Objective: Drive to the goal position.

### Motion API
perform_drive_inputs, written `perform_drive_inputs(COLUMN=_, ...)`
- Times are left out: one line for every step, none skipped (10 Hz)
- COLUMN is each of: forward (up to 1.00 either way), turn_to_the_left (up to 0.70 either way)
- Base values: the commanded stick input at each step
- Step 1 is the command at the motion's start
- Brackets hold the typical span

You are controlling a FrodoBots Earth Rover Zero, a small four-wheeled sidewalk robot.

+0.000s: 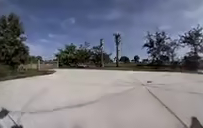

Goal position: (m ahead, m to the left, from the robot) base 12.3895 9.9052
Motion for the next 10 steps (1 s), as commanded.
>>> perform_drive_inputs(forward=0.85, turn_to_the_left=0.00)
perform_drive_inputs(forward=0.85, turn_to_the_left=0.00)
perform_drive_inputs(forward=0.85, turn_to_the_left=0.00)
perform_drive_inputs(forward=0.85, turn_to_the_left=0.00)
perform_drive_inputs(forward=0.85, turn_to_the_left=0.00)
perform_drive_inputs(forward=0.85, turn_to_the_left=0.00)
perform_drive_inputs(forward=0.85, turn_to_the_left=0.00)
perform_drive_inputs(forward=0.85, turn_to_the_left=0.00)
perform_drive_inputs(forward=0.85, turn_to_the_left=0.00)
perform_drive_inputs(forward=0.85, turn_to_the_left=0.00)
